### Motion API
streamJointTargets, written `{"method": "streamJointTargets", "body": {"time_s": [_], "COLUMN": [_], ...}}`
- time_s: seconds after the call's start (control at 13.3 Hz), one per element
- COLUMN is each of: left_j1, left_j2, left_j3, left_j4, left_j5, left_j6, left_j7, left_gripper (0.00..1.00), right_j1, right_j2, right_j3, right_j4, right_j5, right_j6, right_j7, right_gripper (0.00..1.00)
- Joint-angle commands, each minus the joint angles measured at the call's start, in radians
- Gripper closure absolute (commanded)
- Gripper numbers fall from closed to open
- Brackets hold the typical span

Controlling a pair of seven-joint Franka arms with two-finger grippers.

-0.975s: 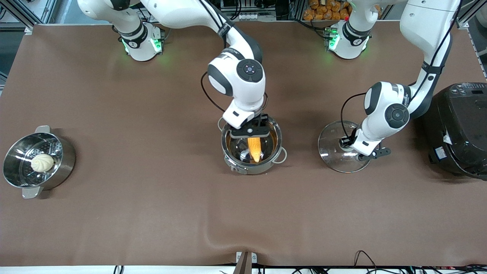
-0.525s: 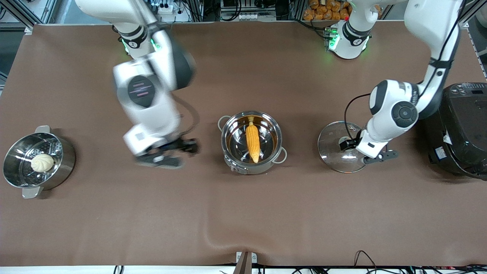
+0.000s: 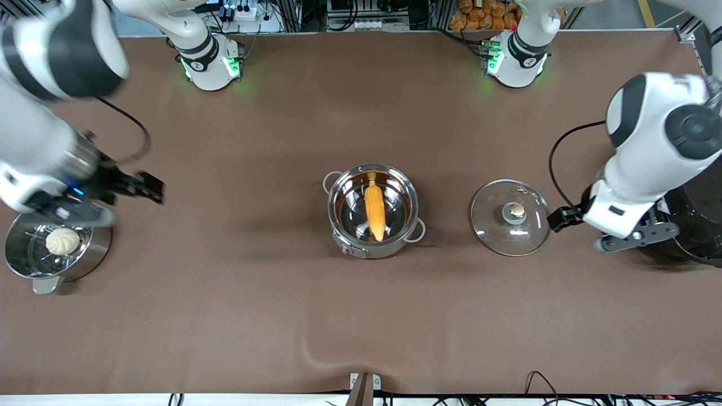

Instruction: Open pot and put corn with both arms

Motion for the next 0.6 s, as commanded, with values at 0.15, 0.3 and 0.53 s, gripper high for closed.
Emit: {"method": "streamJointTargets", "body": {"time_s": [0.15,0.3,0.53], "left_j1": [0.003,0.013,0.052], "left_j2": [-0.127,-0.164,-0.197], "left_j3": [-0.008,0.005,0.003], "left_j4": [0.038,0.038,0.038], "left_j5": [-0.035,-0.128,-0.138], "left_j6": [-0.139,-0.179,-0.231], "left_j7": [-0.004,-0.015,0.0], "left_gripper": [0.0,0.0,0.0], "right_j1": [-0.084,-0.085,-0.093], "right_j2": [-0.105,-0.1,-0.099], "right_j3": [0.027,0.026,0.026], "right_j4": [0.06,0.087,0.088], "right_j5": [0.015,0.014,0.009], "right_j6": [-0.185,-0.204,-0.198], "right_j7": [-0.015,-0.011,-0.021], "right_gripper": [0.0,0.0,0.0]}}
